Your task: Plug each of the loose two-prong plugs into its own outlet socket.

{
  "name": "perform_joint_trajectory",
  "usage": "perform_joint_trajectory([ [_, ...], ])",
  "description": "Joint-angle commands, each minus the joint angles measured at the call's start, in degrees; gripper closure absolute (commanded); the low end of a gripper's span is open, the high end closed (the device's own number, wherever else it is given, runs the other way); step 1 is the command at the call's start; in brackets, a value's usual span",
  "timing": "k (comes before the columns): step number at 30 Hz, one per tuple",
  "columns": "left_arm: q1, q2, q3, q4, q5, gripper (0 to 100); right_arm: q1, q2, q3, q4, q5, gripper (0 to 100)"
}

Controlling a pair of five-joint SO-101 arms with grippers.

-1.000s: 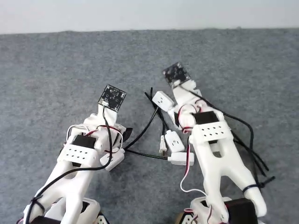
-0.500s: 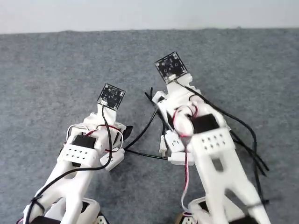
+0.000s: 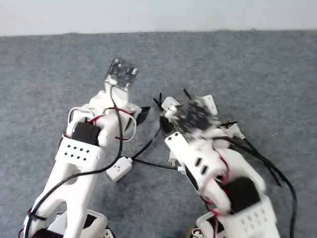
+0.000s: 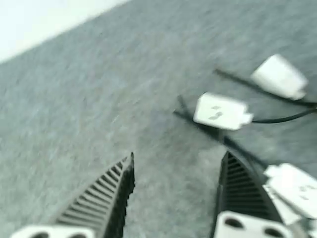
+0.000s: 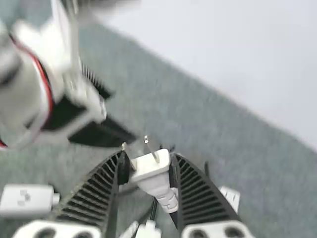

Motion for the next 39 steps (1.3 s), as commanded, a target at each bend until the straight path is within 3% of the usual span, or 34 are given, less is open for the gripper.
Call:
perform_joint_trajectory([
  [1,3.43,-1.85,-8.31,5.01,0.79,73,1.71,-2.51,2.46,-3.91,2.64,98.9],
  [10,4.57,-1.85,-16.92,10.29,0.79,73,1.54,-3.47,4.92,-4.09,2.81,98.9],
  [17,4.66,-1.49,-10.24,2.64,0.79,73,0.92,-3.56,5.54,-3.47,2.81,98.9],
  [23,4.66,-1.32,-1.63,-6.68,0.7,73,-4.26,-3.56,5.8,-1.89,2.9,98.9],
  [36,5.27,-1.23,6.02,-13.01,0.35,73,-4.35,-3.38,5.89,-1.01,2.9,98.9],
  [39,2.46,-1.23,7.69,-15.21,0.53,73,-4.35,-2.95,8.44,-0.04,2.9,98.9],
])
